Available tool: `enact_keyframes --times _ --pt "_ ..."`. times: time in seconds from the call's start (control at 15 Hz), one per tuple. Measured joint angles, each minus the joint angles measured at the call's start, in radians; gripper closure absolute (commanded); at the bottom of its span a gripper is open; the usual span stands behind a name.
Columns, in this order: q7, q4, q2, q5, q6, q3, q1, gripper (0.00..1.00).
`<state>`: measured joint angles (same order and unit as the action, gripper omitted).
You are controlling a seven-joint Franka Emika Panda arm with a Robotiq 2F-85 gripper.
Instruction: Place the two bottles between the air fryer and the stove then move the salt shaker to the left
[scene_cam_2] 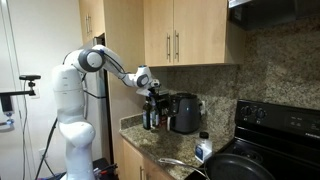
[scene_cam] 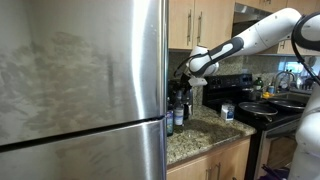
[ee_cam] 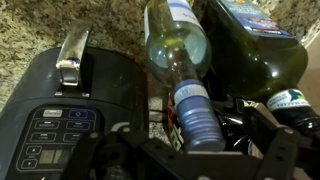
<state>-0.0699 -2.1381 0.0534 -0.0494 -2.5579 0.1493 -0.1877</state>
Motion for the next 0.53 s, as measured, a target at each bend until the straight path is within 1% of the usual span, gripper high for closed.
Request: enact_keyframes --times 0.07,0.13,0.2,0.53 --pt "-0.001 0.000 -0.002 0.000 0.000 0.001 0.000 0.00" --pt "-0.002 0.000 -0.002 0.000 0.000 0.001 0.000 0.25" --pt "-0.002 0.000 -0.002 0.000 0.000 0.001 0.000 0.26" --pt "0.020 0.000 -0.006 -0.008 -0.003 0.007 -0.007 0.67"
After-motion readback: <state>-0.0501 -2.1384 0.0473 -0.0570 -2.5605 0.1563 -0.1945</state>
